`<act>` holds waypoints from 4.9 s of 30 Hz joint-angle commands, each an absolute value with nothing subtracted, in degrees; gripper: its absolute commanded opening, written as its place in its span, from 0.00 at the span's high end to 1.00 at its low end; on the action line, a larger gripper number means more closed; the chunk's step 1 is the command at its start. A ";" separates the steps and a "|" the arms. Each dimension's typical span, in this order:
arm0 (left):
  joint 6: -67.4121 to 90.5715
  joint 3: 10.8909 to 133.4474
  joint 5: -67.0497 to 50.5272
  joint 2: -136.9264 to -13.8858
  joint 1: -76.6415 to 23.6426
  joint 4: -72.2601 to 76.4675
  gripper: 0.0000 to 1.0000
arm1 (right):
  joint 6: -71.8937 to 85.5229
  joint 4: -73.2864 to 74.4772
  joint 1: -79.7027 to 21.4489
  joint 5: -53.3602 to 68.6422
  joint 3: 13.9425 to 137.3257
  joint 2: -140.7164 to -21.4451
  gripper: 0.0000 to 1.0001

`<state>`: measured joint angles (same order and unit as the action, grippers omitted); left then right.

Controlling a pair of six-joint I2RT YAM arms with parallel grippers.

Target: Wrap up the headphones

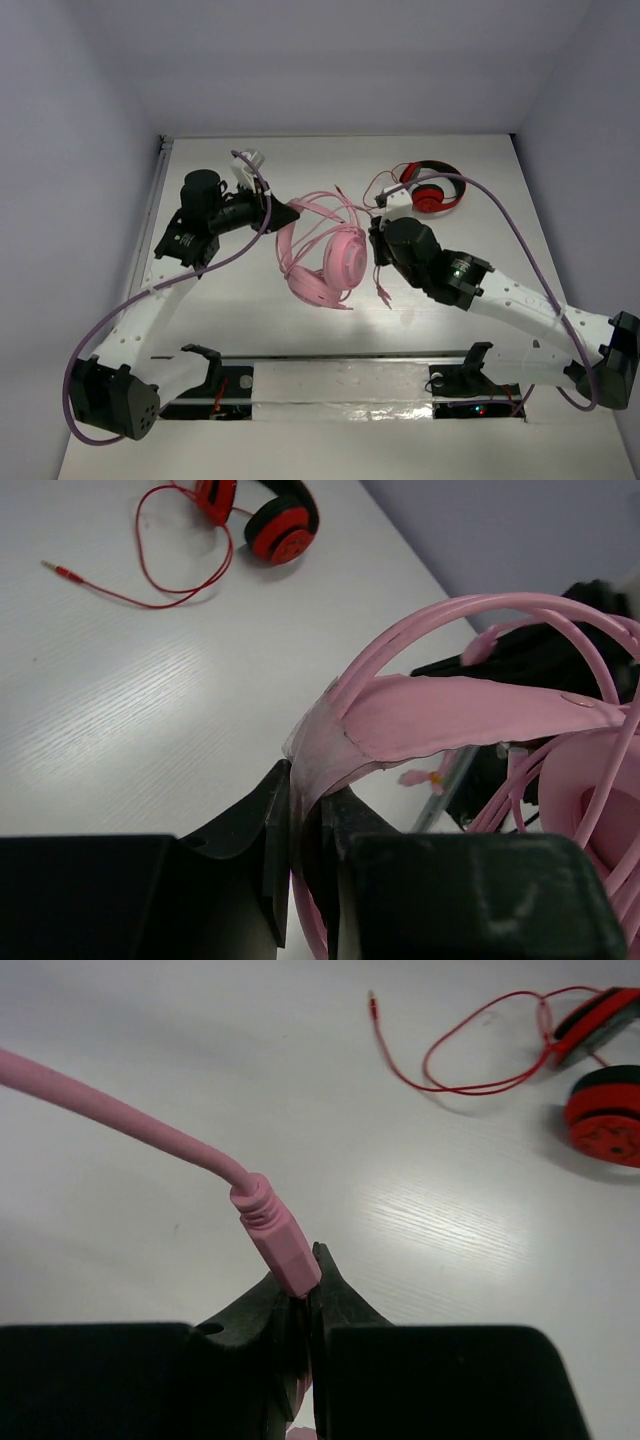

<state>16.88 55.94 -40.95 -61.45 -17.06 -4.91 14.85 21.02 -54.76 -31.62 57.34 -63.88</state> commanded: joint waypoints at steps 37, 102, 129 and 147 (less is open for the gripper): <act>53.96 61.61 -39.56 -56.78 -10.55 27.25 1.00 | 32.43 -35.42 -50.54 0.62 34.54 -65.56 0.61; 45.79 25.58 36.56 -62.57 -29.97 30.41 1.00 | 66.36 -55.54 -62.84 -10.09 49.74 -95.18 0.67; 44.65 31.99 23.65 -77.34 -27.51 27.77 1.00 | 60.65 -37.44 -62.84 -11.69 44.57 -80.69 0.33; 42.10 41.13 22.32 -87.54 -26.98 31.12 1.00 | 41.75 -5.39 -62.84 -35.32 41.66 -43.17 1.00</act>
